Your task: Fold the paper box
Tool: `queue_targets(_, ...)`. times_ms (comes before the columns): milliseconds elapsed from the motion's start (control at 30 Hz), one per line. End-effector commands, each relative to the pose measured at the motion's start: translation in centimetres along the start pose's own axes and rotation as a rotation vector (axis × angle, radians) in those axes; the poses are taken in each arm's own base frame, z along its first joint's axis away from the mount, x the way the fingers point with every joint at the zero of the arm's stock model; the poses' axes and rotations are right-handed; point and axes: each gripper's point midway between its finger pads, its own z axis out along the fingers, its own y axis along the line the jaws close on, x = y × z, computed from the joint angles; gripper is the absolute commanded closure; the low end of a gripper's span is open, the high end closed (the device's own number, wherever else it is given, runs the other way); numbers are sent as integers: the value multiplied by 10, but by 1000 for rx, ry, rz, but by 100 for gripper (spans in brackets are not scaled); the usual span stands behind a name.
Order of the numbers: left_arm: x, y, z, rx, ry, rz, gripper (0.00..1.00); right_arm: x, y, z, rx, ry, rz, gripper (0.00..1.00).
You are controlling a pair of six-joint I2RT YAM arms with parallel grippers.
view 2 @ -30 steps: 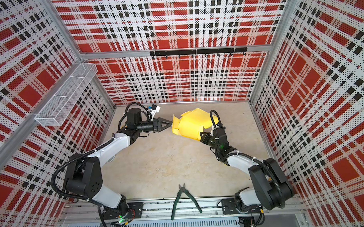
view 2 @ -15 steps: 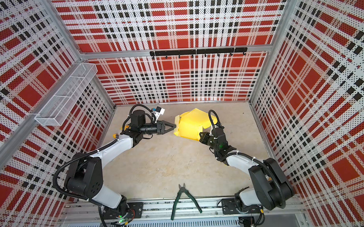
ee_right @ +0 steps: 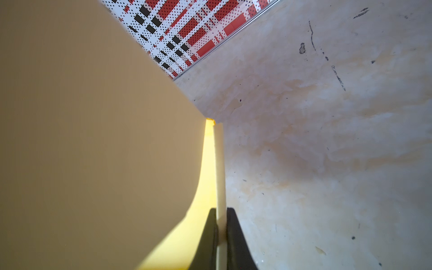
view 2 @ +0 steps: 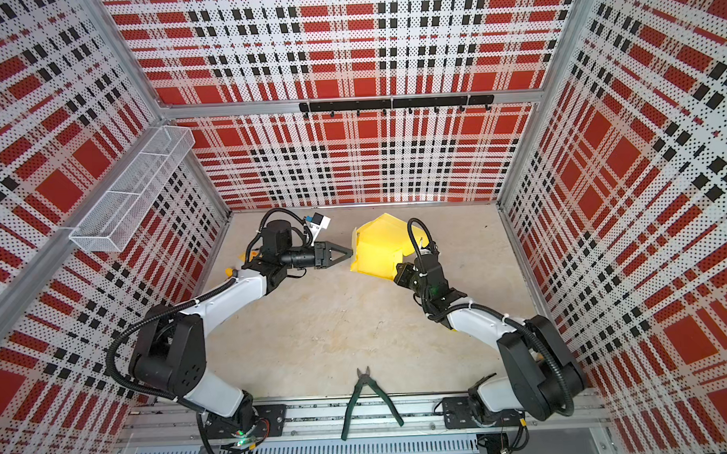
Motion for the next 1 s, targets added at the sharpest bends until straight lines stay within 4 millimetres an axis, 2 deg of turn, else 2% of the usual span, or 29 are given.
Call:
queue_targets(0,2,6,2,-16,3,16,64,-21,25,-8,-39,-83,-46,100)
queue_targets(200,-5,7,-4,-22,-11,35,62,-22,30,-8,-55,-84,-60,100)
queue_targets(433,-5,12,-10,-47,-2,73,62,-19,44,-6,-116,-51,-106,100)
queue_targets(633,-8,15,-14,-128,40,157,60,-7,53,-1,-158,24,-160,100)
queue_targets(867,-13,15,-19,-199,73,215,57,2,44,7,-128,56,-141,100)
queue_targets(900,-20,21,-28,-228,57,214,56,3,42,8,-122,57,-142,100)
queue_targets(967,-23,23,-33,-271,62,231,56,4,40,8,-111,63,-148,100)
